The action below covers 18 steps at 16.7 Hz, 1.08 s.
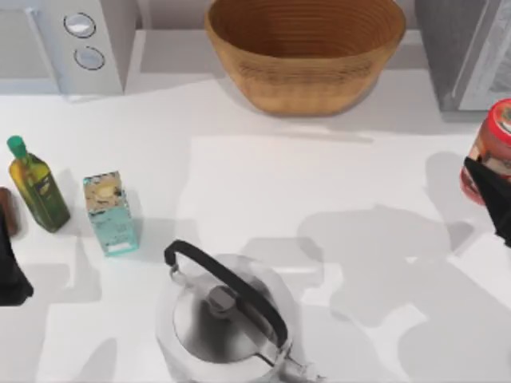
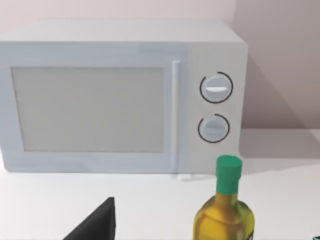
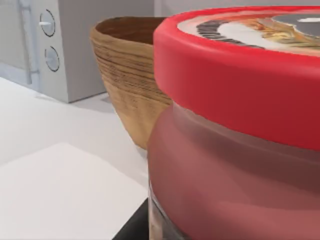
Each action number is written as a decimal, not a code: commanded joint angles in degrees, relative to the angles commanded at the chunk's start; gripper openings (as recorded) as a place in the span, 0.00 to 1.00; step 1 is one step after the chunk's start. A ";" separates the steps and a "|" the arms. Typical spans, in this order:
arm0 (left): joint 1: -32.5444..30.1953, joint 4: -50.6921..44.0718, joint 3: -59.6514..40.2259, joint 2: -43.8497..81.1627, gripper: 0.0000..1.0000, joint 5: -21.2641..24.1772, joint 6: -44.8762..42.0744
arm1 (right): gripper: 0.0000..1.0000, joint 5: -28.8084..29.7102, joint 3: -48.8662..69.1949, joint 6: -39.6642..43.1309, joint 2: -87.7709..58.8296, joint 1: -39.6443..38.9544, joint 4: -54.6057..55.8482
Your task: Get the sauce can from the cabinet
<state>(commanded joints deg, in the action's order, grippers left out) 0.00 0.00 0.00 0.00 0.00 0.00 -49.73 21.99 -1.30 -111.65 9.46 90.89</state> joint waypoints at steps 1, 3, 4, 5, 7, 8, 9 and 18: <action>0.00 0.00 0.00 0.00 1.00 0.00 0.00 | 0.00 -0.96 0.44 -0.04 -2.22 0.20 1.77; 0.00 0.00 0.00 0.00 1.00 0.00 0.00 | 0.00 -2.30 1.03 -0.10 -5.40 0.50 4.27; 0.00 0.00 0.00 0.00 1.00 0.00 0.00 | 0.00 -2.75 1.22 -0.13 -6.40 0.60 5.11; 0.00 0.00 0.00 0.00 1.00 0.00 0.00 | 0.00 -2.75 1.23 -0.13 -6.41 0.61 5.12; 0.00 0.00 0.00 0.00 1.00 0.00 0.00 | 0.00 -2.75 1.23 -0.13 -6.41 0.61 5.12; 0.00 0.00 0.00 0.00 1.00 0.00 0.00 | 0.00 -2.75 1.23 -0.13 -6.41 0.61 5.12; 0.00 0.00 0.00 0.00 1.00 0.00 0.00 | 0.00 -2.75 1.23 -0.13 -6.41 0.61 5.12; 0.00 0.00 0.00 0.00 1.00 0.00 0.00 | 0.00 5.83 10.38 0.18 -15.71 -7.89 4.84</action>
<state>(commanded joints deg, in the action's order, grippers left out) 0.00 0.00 0.00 0.00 0.00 0.00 -43.89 32.37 -1.12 -127.35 1.57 95.73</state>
